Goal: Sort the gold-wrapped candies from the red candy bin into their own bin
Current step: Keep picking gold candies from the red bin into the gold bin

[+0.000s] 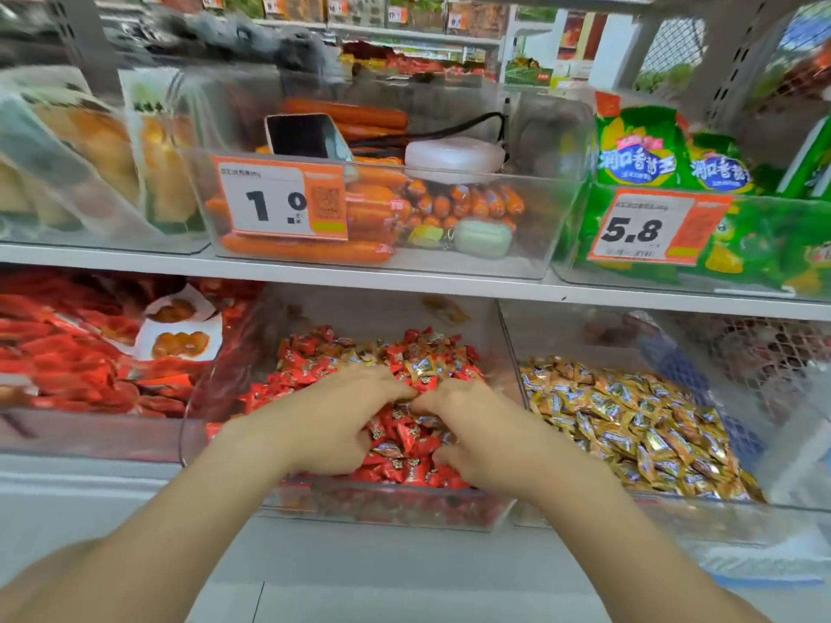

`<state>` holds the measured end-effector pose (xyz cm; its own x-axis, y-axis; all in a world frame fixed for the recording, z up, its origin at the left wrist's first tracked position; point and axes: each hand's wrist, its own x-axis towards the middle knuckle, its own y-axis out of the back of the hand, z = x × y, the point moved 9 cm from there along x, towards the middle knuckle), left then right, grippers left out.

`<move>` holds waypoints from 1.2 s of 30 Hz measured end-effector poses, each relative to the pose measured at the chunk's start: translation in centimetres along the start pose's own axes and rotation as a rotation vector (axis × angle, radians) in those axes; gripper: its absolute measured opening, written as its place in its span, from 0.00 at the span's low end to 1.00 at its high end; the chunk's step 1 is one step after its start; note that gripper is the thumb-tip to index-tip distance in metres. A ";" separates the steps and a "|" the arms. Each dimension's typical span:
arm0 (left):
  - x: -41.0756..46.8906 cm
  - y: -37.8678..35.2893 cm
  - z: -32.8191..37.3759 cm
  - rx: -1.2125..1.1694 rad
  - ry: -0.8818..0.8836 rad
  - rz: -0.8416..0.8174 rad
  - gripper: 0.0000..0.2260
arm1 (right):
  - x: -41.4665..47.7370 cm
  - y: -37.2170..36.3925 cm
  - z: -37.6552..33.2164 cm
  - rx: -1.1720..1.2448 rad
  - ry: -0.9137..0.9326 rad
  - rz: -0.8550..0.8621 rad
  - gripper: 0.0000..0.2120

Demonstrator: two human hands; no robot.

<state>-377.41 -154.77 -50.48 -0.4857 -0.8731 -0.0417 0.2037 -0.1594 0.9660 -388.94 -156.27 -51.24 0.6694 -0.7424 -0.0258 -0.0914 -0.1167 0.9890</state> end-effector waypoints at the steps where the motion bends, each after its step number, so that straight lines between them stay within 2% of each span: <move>1: 0.1 0.0 -0.6 -0.007 0.004 0.008 0.30 | 0.1 0.0 0.2 0.027 -0.022 0.000 0.28; 3: -0.1 0.0 -1.3 -0.041 0.004 0.020 0.25 | 0.0 0.4 0.6 0.091 -0.052 0.035 0.25; 6: -0.4 0.3 -0.8 -0.088 -0.015 0.057 0.20 | -0.6 2.0 0.7 0.172 -0.062 0.128 0.16; 9: -0.1 1.3 -0.1 -0.026 0.013 0.131 0.16 | -1.2 3.7 1.3 0.227 -0.090 0.240 0.09; 10: 0.1 1.3 -0.1 -0.015 0.016 0.128 0.18 | -1.5 4.2 1.4 0.230 -0.103 0.280 0.08; 13: 0.8 -0.1 -0.1 -0.047 0.008 -0.017 0.32 | -2.1 5.0 2.3 0.284 -0.170 0.360 0.06; 14: 1.0 -0.6 0.0 -0.039 0.001 -0.054 0.34 | -2.4 5.0 2.6 0.322 -0.195 0.375 0.07; 16: 1.6 -1.0 -0.2 -0.023 0.006 -0.070 0.31 | -2.8 5.1 3.1 0.391 -0.236 0.398 0.09; 20: 1.9 0.1 -1.4 -0.079 0.053 0.021 0.17 | -3.0 4.5 2.9 0.526 -0.236 0.330 0.05; 23: 1.4 1.0 -1.9 -0.117 0.070 0.075 0.11 | -2.6 4.1 1.8 0.512 -0.181 0.290 0.13; 25: 0.9 1.4 -2.2 -0.130 0.093 0.114 0.10 | -2.3 4.0 0.9 0.536 -0.166 0.275 0.16; 29: -0.1 2.5 -2.3 -0.210 0.081 0.231 0.08 | -2.0 4.0 -0.3 0.540 -0.137 0.249 0.12; 32: -1.3 4.3 -2.5 -0.295 0.081 0.356 0.10 | -1.9 3.5 -1.1 0.545 -0.094 0.157 0.18; 34: -2.1 4.9 -3.6 -0.378 0.154 0.384 0.13 | -1.9 3.6 -1.9 0.447 -0.038 0.127 0.23; 36: -2.8 4.8 -5.5 -0.485 0.286 0.420 0.14 | -1.9 3.6 -2.4 0.394 -0.014 0.126 0.21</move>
<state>-370.42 -155.67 -47.08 -0.0535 -0.9822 0.1803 0.7135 0.0887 0.6950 -388.78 -153.73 -47.30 0.6249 -0.7758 0.0874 -0.4491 -0.2657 0.8530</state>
